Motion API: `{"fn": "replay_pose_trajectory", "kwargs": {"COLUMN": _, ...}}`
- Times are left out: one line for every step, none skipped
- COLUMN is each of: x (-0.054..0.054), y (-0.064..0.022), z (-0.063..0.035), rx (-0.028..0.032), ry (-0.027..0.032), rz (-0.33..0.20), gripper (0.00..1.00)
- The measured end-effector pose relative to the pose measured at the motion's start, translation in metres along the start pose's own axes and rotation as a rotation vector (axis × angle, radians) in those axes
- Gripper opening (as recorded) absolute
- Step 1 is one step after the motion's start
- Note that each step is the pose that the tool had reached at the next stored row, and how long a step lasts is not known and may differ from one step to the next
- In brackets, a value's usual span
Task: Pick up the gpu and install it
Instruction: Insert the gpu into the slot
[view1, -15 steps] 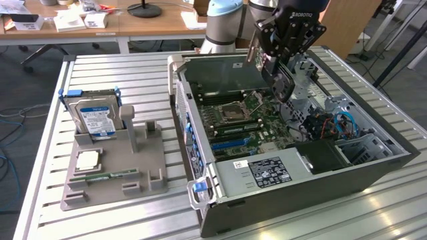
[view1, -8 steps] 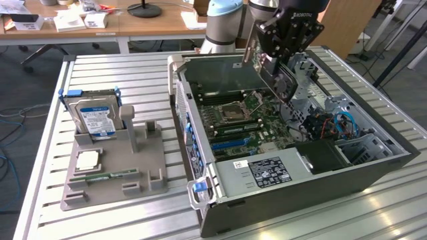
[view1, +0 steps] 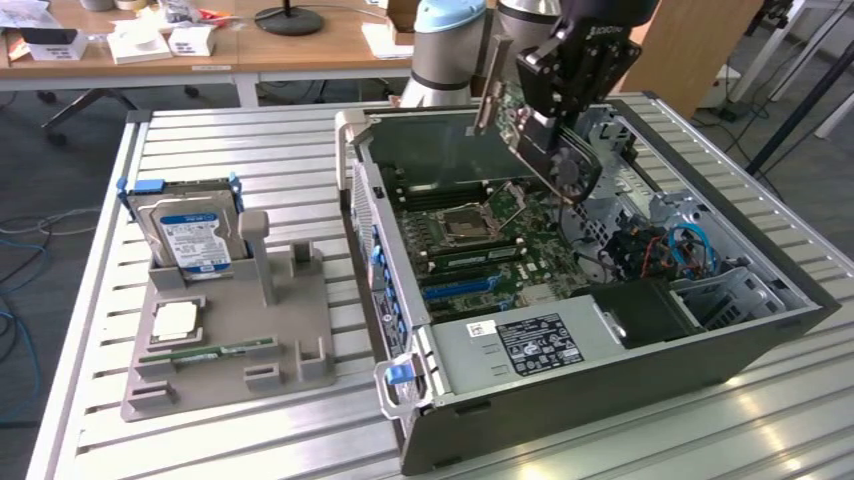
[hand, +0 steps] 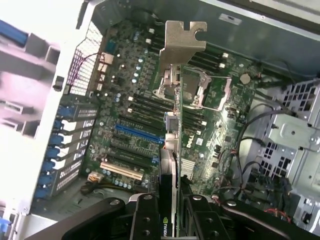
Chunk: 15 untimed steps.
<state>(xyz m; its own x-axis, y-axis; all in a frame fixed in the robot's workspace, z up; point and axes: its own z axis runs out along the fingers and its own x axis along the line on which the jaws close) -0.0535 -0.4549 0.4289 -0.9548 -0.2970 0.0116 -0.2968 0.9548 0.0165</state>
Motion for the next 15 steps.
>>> {"fn": "replay_pose_trajectory", "kwargs": {"x": 0.0, "y": 0.0, "z": 0.0, "rx": 0.0003, "ry": 0.0004, "rz": -0.019, "gripper": 0.26}}
{"fn": "replay_pose_trajectory", "kwargs": {"x": 0.0, "y": 0.0, "z": 0.0001, "rx": 0.0004, "ry": 0.0007, "rz": -0.037, "gripper": 0.26}}
{"fn": "replay_pose_trajectory", "kwargs": {"x": 0.0, "y": 0.0, "z": 0.0001, "rx": 0.0006, "ry": 0.001, "rz": -0.055, "gripper": 0.26}}
{"fn": "replay_pose_trajectory", "kwargs": {"x": 0.0, "y": 0.0, "z": 0.0002, "rx": 0.0009, "ry": 0.0012, "rz": -0.073, "gripper": 0.26}}
{"fn": "replay_pose_trajectory", "kwargs": {"x": 0.0, "y": 0.0, "z": 0.0002, "rx": 0.0011, "ry": 0.0015, "rz": -0.091, "gripper": 0.26}}
{"fn": "replay_pose_trajectory", "kwargs": {"x": 0.0, "y": 0.0, "z": 0.0003, "rx": 0.0012, "ry": 0.0018, "rz": -0.109, "gripper": 0.26}}
{"fn": "replay_pose_trajectory", "kwargs": {"x": 0.0, "y": 0.0, "z": 0.0004, "rx": 0.0015, "ry": 0.0021, "rz": -0.128, "gripper": 0.26}}
{"fn": "replay_pose_trajectory", "kwargs": {"x": 0.0, "y": 0.0, "z": 0.0004, "rx": 0.0017, "ry": 0.0024, "rz": -0.146, "gripper": 0.26}}
{"fn": "replay_pose_trajectory", "kwargs": {"x": 0.0, "y": 0.0, "z": 0.0005, "rx": 0.0019, "ry": 0.0027, "rz": -0.164, "gripper": 0.26}}
{"fn": "replay_pose_trajectory", "kwargs": {"x": 0.0, "y": 0.0, "z": 0.0006, "rx": 0.0021, "ry": 0.003, "rz": -0.182, "gripper": 0.26}}
{"fn": "replay_pose_trajectory", "kwargs": {"x": 0.0, "y": 0.0, "z": 0.0006, "rx": 0.0023, "ry": 0.0033, "rz": -0.2, "gripper": 0.26}}
{"fn": "replay_pose_trajectory", "kwargs": {"x": 0.0, "y": 0.0, "z": 0.0007, "rx": 0.0026, "ry": 0.0036, "rz": -0.218, "gripper": 0.26}}
{"fn": "replay_pose_trajectory", "kwargs": {"x": 0.0, "y": 0.0, "z": 0.0008, "rx": 0.0027, "ry": 0.0039, "rz": -0.236, "gripper": 0.26}}
{"fn": "replay_pose_trajectory", "kwargs": {"x": 0.0, "y": 0.0, "z": 0.0008, "rx": 0.003, "ry": 0.0042, "rz": -0.255, "gripper": 0.26}}
{"fn": "replay_pose_trajectory", "kwargs": {"x": 0.0, "y": 0.0, "z": 0.0009, "rx": 0.0031, "ry": 0.0045, "rz": -0.273, "gripper": 0.26}}
